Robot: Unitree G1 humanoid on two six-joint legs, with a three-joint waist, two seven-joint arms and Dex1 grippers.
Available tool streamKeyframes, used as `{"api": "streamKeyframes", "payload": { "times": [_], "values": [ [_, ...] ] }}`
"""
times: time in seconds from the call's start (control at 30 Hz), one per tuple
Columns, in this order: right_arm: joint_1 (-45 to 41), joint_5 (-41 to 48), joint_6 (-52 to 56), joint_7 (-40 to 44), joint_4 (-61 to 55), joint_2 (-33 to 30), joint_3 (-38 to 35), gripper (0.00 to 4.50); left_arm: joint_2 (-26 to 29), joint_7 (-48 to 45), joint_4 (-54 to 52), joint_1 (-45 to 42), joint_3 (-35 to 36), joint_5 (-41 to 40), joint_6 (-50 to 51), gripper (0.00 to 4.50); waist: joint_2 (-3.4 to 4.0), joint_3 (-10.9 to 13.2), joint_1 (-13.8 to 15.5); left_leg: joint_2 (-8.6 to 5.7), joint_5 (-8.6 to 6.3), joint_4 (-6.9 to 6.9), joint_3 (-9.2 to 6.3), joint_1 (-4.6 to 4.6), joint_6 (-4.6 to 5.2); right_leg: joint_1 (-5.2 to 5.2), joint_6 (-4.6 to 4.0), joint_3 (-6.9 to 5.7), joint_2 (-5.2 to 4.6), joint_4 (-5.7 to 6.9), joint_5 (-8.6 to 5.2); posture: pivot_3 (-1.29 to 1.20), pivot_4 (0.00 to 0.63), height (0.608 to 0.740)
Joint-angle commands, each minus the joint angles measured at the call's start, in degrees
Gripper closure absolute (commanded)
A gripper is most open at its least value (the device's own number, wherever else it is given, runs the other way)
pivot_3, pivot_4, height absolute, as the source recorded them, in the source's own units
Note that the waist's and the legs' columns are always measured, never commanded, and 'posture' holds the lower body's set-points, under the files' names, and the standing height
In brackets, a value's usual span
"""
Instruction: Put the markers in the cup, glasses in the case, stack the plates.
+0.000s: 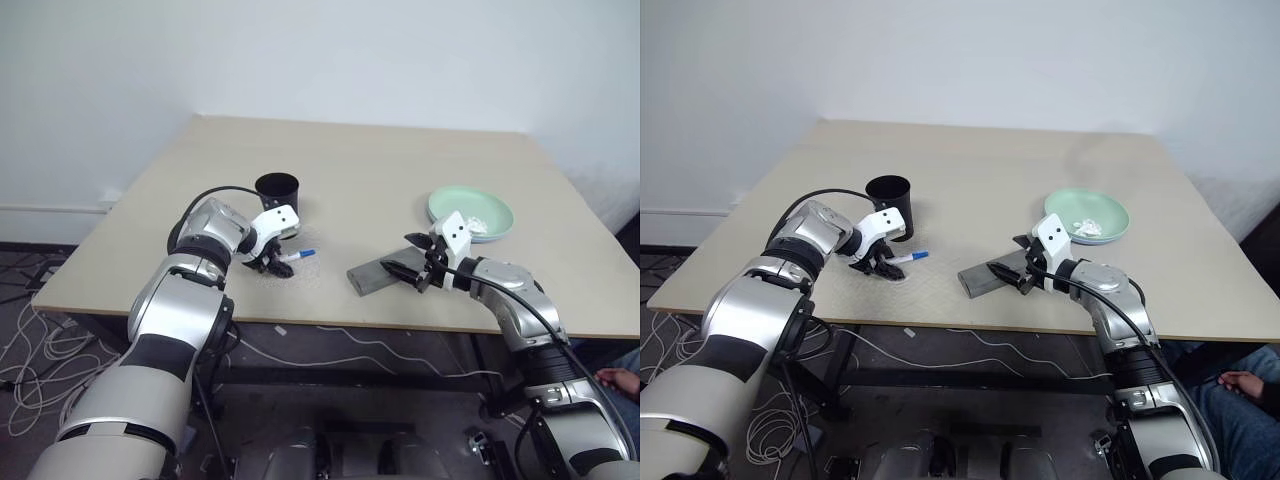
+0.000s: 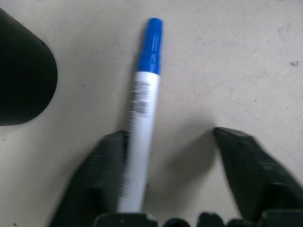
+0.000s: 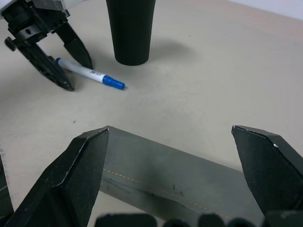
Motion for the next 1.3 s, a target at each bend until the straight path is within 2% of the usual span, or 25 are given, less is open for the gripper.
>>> {"api": "streamKeyframes", "payload": {
  "times": [0.03, 0.33, 0.4, 0.5, 0.53, 0.9, 1.07, 1.2, 1.3],
  "values": [
    [-0.72, 0.56, -0.70, -0.19, -2.11, 0.08, -1.32, 0.00, 0.02, -0.46, -0.36, -0.76, 0.16, -0.01, -0.54, 3.01, 0.00, 0.00, 0.00, 0.00, 0.00, 0.00, 0.00, 0.00, 0.00, 0.00, 0.00, 0.00, 0.00, 0.00, 0.00, 0.00, 0.000, 0.734],
    [-0.91, 0.51, -0.88, -0.16, -1.83, 0.27, -1.20, 0.00, 0.09, -0.78, -0.37, -0.69, 0.14, 0.01, -0.46, 3.01, 0.00, 0.00, 0.00, 0.00, 0.00, 0.02, 0.01, 0.00, 0.00, 0.01, 0.01, -0.02, 0.00, 0.00, 0.01, 0.00, 0.000, 0.734],
    [-0.92, 0.44, -0.90, -0.13, -1.79, 0.31, -1.24, 0.00, 0.03, -1.05, -0.36, -0.64, 0.27, -0.15, -0.17, 3.41, 0.00, 0.00, 0.00, 0.00, 0.00, 0.02, 0.01, -0.01, 0.01, 0.01, 0.02, -0.02, 0.00, 0.00, 0.01, 0.00, 0.000, 0.734],
    [-0.89, 0.44, -0.89, -0.09, -1.78, 0.32, -1.27, 0.00, -0.09, -1.50, -0.42, -0.52, 0.29, -0.23, -0.13, 4.28, 0.00, 0.00, 0.00, 0.00, 0.00, 0.03, 0.01, -0.01, 0.01, 0.02, 0.02, -0.03, 0.00, 0.00, 0.01, 0.00, 0.000, 0.734],
    [-0.88, 0.43, -0.87, -0.09, -1.77, 0.30, -1.27, 0.00, -0.11, -1.39, -0.43, -0.50, 0.31, -0.24, -0.14, 4.42, 0.00, 0.00, 0.00, 0.00, 0.00, 0.03, 0.01, 0.00, 0.01, 0.02, 0.02, -0.04, 0.00, 0.00, 0.01, 0.00, 0.000, 0.734],
    [-0.40, 0.48, -0.70, -0.12, -2.38, 0.09, -1.36, 0.00, -0.36, -3.00, -2.14, -1.77, 4.06, -4.24, -3.68, 4.42, 0.00, 0.00, 0.01, 0.00, 0.00, 0.05, 0.01, -0.01, 0.01, 0.02, 0.02, -0.04, -0.01, 0.01, 0.01, 0.00, 0.000, 0.734],
    [-0.40, 0.43, -0.63, 0.25, -2.33, -0.26, -1.26, 0.00, -0.56, -6.50, -5.99, -1.75, 10.54, -11.70, -11.10, 4.42, -0.01, 0.00, -0.01, 0.00, 0.00, 0.04, 0.00, -0.02, 0.01, 0.00, 0.01, -0.05, -0.04, 0.01, 0.01, 0.00, 0.000, 0.734],
    [-0.94, 0.33, -0.62, 0.59, -1.91, -0.29, -1.04, 0.00, -1.62, 0.63, -8.45, -1.17, 18.47, -19.04, -17.46, 4.42, 0.00, 0.00, -0.04, 0.01, 0.00, 0.04, 0.01, -0.02, 0.00, 0.01, 0.01, -0.02, -0.04, 0.01, 0.02, 0.00, 0.000, 0.734],
    [-1.30, 0.20, -0.69, 0.87, -1.60, -0.26, -0.94, 0.00, -2.41, 4.86, -8.66, -1.75, 22.99, -23.24, -17.99, 4.42, 0.00, 0.00, -0.05, 0.01, 0.02, 0.06, 0.01, -0.01, 0.04, 0.04, 0.03, -0.03, -0.03, 0.02, 0.03, 0.00, 0.000, 0.734]
  ]
}}
